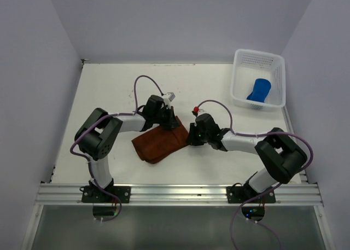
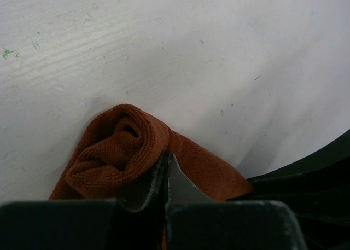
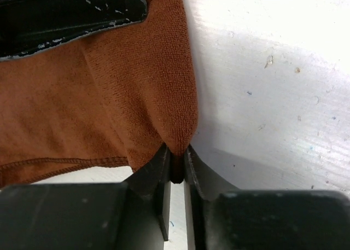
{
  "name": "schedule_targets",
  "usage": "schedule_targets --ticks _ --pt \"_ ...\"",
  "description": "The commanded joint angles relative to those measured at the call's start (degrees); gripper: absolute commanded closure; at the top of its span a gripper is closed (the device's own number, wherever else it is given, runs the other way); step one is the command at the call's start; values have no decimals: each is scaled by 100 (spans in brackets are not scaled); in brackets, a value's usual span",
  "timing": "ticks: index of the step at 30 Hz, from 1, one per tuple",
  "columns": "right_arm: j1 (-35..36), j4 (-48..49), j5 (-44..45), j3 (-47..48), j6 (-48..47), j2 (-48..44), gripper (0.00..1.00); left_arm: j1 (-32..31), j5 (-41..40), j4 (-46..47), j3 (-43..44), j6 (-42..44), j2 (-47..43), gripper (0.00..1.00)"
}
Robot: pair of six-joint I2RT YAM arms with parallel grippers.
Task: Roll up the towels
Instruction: Roll the towel
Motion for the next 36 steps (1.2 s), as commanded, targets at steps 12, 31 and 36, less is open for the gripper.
schedule_targets --ticks 12,31,36 --pt "1006 -287 1539 -127 -1000 -622 100 448 312 -629 631 11 -647 100" --pt "2324 -1272 4080 603 -1650 -517 100 527 276 -542 -1 -76 -1386 100" --pt "2843 -1544 4929 980 -1958 -113 100 518 241 -542 -54 -68 -1500 100"
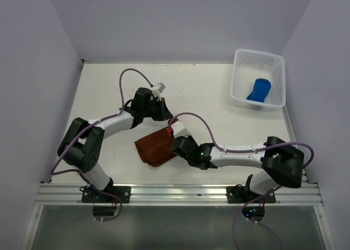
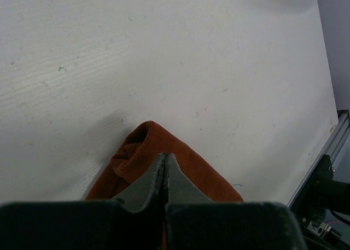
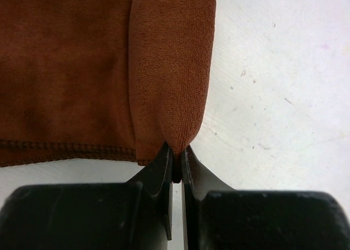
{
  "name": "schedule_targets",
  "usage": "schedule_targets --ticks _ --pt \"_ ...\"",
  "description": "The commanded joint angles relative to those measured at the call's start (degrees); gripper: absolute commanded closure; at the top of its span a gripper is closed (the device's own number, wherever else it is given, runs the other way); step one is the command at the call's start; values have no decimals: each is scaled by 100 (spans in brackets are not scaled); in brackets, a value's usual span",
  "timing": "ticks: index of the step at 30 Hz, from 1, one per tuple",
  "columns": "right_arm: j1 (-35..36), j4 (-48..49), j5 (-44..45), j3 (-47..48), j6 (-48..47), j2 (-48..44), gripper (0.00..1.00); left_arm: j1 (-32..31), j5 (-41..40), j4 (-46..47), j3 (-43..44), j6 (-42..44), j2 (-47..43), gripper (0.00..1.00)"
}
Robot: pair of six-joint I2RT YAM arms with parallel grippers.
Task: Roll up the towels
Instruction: Roll the towel
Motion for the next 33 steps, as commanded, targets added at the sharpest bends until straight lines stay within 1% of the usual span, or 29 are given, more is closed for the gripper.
schedule_targets --ticks 1,7,14,19,26,33 --pt "430 -342 998 528 -310 340 100 37 -45 145 -19 -13 -370 100" --pt "976 -686 1604 1029 -565 964 100 46 -177 22 -28 48 -625 100" --pt "1293 -853 1790 1426 -749 1527 100 46 -230 -84 -72 110 -889 100" --pt "1434 -845 1764 1575 -864 1729 100 37 -151 -49 -177 75 -1003 100" --pt "1495 -827 1632 1751 -890 1923 100 2 95 267 -493 -83 -1091 100" --pt "1539 -871 1553 2006 -1004 2195 100 -323 78 522 -880 -215 -1082 100"
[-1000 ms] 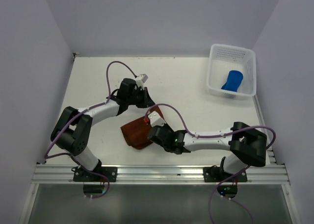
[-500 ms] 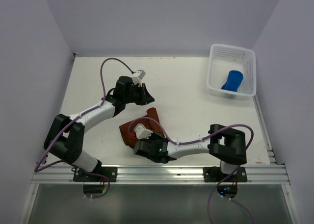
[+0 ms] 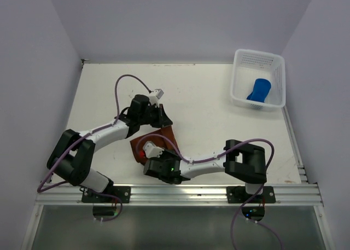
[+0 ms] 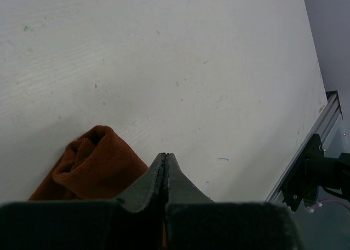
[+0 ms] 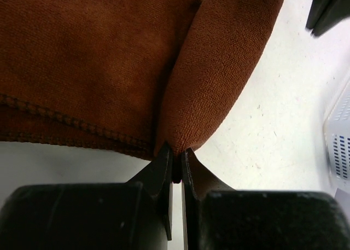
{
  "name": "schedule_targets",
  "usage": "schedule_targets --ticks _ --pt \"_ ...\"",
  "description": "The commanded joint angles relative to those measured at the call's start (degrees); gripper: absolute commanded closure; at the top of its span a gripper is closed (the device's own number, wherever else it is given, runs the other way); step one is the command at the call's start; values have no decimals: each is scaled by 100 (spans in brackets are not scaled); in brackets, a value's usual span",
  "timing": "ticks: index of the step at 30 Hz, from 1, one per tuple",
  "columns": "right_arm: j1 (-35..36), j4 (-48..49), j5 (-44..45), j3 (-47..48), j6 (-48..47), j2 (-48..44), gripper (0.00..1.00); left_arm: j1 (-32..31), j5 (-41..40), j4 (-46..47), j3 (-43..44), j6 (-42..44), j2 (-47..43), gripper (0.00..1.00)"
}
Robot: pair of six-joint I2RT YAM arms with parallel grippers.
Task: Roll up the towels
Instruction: Roll the towel
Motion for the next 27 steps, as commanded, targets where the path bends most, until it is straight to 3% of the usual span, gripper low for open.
schedule_targets --ticks 1,11,18,25,27 --pt "77 -40 25 301 -117 156 100 -163 104 398 -183 -115 -212 100" --pt "121 -216 -125 556 -161 517 100 -225 86 477 -508 -45 -353 100" --pt "121 -138 -353 495 -3 561 100 -225 -256 714 -1263 -272 -187 100" --pt "112 240 -485 214 190 228 100 -207 -432 1005 -1643 -449 60 100" --pt "69 546 -616 -40 234 -70 96 -208 -493 996 -1634 -422 77 100"
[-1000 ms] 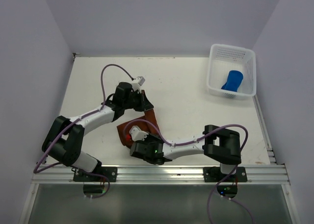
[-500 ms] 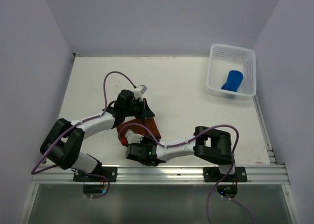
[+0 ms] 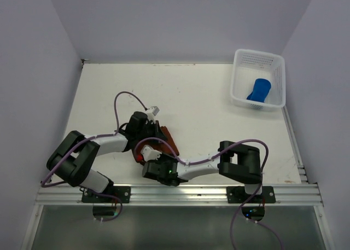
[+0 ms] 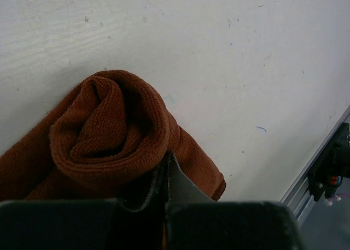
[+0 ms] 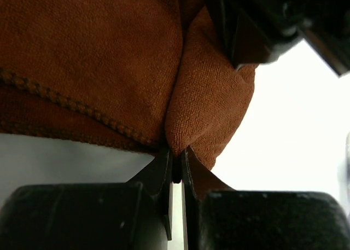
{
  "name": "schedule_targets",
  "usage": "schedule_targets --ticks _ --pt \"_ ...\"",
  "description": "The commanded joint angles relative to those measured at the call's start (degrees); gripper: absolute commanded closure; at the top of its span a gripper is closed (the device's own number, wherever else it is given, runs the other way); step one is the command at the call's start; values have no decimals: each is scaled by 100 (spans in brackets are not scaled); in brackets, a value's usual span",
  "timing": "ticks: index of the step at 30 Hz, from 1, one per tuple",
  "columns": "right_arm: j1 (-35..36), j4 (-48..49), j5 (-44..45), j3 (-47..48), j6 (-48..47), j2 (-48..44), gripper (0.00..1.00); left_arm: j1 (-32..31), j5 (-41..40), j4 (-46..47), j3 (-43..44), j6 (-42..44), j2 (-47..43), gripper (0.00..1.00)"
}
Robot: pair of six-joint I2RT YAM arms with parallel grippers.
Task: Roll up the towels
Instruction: Roll the towel
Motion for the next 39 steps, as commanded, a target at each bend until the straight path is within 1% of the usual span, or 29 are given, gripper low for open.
schedule_targets --ticks 1,2,3,4,7,11,15,17,20,21,23,24,25,26,29,30,32,37,39 --pt "-38 550 -293 -312 310 -581 93 -19 -216 135 -91 -44 97 100" --pt "-65 594 -346 -382 337 -660 90 -11 -225 126 -91 -35 97 100" --pt "-109 638 -364 -409 381 -809 84 -19 -242 117 -82 -35 123 100" --pt "-126 656 -373 -435 442 -880 75 -19 -251 108 -82 -44 132 100" --pt "-240 726 -487 -558 592 -1205 63 -11 -260 108 -73 -35 167 100" --pt "-451 805 -759 -760 847 -1600 56 -11 -216 143 -21 -18 307 100" --pt "-662 972 -1180 -1006 1215 -2101 53 -11 -190 143 24 -26 369 100" --pt "-811 1104 -1645 -1234 1374 -2469 51 -2 -199 143 32 -18 361 100" --pt "-1399 1358 -2357 -1533 1787 -2874 48 -2 -181 108 76 0 369 100" --pt "-1531 1412 -2516 -1604 1979 -2971 44 -2 -190 108 68 0 369 100" --pt "-1778 1535 -3076 -1832 2191 -3095 42 -2 -190 108 94 0 369 100" --pt "-2014 1735 -3315 -1894 2279 -3182 39 -2 -190 99 94 9 378 100" --pt "-2129 1807 -3535 -1947 2445 -3183 34 -2 -190 99 94 0 387 100" --pt "-2296 1851 -3824 -1982 2534 -3157 33 -2 -190 99 103 0 413 100" --pt "-2446 1896 -4046 -2035 2832 -3052 31 -2 -181 108 120 -44 439 100" --pt "-2490 1965 -4142 -2070 3060 -3017 31 -2 -172 99 138 -53 440 100" --pt "-2535 2202 -4257 -2184 3193 -2964 30 7 -172 90 155 -53 422 100" --pt "-2561 2238 -4275 -2228 3220 -2657 30 -2 -172 20 191 -44 396 100" --pt "-2561 2264 -4101 -2299 3151 -2595 30 -2 -181 -6 208 -35 369 100"
